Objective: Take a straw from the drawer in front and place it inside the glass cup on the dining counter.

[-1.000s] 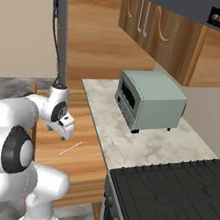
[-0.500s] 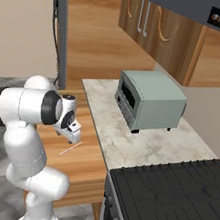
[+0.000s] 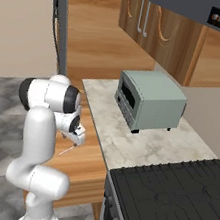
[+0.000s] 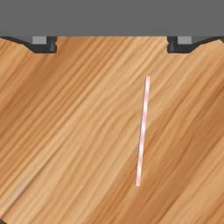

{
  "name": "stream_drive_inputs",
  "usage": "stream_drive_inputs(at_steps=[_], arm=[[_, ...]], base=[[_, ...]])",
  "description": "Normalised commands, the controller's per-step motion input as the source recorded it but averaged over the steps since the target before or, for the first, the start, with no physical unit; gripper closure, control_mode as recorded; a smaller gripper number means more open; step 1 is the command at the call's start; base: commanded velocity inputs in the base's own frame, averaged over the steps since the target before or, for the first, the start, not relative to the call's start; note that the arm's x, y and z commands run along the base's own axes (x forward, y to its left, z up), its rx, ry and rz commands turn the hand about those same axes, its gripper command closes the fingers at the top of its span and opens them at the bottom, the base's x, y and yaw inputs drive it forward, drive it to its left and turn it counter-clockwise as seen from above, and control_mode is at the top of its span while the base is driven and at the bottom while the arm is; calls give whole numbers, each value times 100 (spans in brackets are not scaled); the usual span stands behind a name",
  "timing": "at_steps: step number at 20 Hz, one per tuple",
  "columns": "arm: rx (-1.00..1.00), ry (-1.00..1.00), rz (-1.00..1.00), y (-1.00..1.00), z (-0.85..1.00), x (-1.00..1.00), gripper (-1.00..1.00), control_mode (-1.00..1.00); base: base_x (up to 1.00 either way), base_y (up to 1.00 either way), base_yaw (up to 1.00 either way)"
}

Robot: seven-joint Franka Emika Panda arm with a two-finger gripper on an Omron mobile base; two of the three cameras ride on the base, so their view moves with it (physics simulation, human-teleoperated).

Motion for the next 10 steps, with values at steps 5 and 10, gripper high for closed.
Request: stream_drive_inputs(at_steps=[5, 10], arm=[[-1, 0, 0, 19, -58, 14, -100, -100], [0, 0, 0, 5, -45, 34, -100, -100]], base=[[0, 0, 0], [0, 0, 0]])
